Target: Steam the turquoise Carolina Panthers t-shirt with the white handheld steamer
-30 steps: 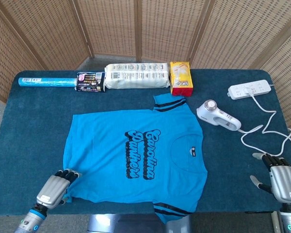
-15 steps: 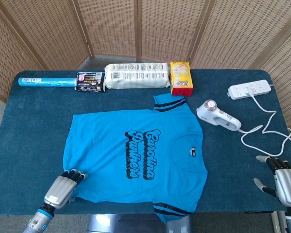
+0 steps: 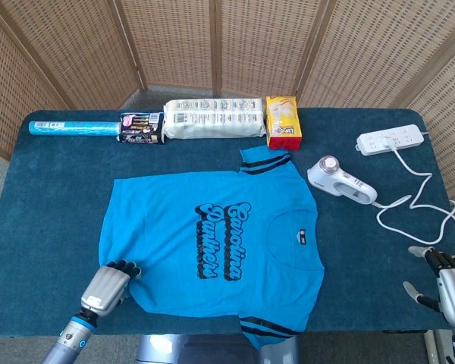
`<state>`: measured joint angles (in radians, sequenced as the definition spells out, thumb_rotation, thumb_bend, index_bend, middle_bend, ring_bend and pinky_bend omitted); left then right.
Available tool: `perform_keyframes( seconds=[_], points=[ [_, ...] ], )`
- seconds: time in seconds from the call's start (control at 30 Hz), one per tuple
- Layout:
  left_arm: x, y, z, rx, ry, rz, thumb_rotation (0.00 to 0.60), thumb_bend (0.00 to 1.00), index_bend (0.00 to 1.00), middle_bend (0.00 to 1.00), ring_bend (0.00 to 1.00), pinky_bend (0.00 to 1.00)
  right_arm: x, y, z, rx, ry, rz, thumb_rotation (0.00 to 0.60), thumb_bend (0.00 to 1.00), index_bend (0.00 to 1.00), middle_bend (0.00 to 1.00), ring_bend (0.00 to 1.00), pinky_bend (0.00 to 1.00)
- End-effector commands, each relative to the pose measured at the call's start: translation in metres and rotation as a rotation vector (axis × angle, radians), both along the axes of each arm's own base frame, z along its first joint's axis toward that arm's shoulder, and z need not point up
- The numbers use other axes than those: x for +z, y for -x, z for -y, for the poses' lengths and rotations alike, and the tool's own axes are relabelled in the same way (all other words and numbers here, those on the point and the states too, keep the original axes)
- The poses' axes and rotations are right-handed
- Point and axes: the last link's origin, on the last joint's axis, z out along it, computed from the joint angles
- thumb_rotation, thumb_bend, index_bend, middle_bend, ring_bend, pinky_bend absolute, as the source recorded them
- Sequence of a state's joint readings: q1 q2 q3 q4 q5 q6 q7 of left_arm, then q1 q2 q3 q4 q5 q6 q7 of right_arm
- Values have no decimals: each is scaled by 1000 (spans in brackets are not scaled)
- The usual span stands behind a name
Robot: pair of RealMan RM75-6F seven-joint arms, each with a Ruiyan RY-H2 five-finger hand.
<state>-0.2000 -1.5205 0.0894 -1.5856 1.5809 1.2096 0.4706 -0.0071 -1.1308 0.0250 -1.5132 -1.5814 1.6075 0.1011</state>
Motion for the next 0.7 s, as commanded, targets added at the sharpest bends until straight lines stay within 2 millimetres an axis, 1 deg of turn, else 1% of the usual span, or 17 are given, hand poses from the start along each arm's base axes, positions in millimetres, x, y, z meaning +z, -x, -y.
perform_keyframes(
  seconds=[0.03, 0.13, 0.23, 0.37, 0.47, 0.57, 0.7],
  points=[
    [-2, 0, -2, 1, -4, 10, 600, 388, 559, 522, 481, 537, 0, -1, 1, 1, 1, 1, 593, 231, 301, 380, 402, 389],
    [-2, 2, -4, 3, -10, 15, 600, 406, 619, 593, 548, 579, -2, -5, 5, 14, -5, 6, 596, 231, 301, 380, 403, 398],
    [1, 3, -8, 6, -27, 35, 600, 414, 646, 622, 577, 608, -4, -12, 10, 34, -12, 18, 594, 232, 301, 380, 404, 406],
    [4, 3, -13, 10, -28, 63, 600, 426, 680, 663, 619, 668, -10, -30, 23, 92, -37, 48, 594, 231, 301, 381, 404, 422],
    [5, 2, -15, 2, -25, 71, 600, 432, 699, 678, 632, 687, -15, -42, 32, 130, -53, 57, 594, 231, 301, 380, 403, 428],
    [7, -2, -18, -5, -12, 101, 600, 432, 715, 691, 643, 705, -24, -68, 53, 203, -74, 73, 591, 231, 301, 380, 401, 430],
    [7, -3, -22, -6, 6, 115, 600, 432, 719, 693, 646, 725, -31, -90, 72, 239, -91, 107, 593, 227, 294, 370, 395, 430]
  ],
)
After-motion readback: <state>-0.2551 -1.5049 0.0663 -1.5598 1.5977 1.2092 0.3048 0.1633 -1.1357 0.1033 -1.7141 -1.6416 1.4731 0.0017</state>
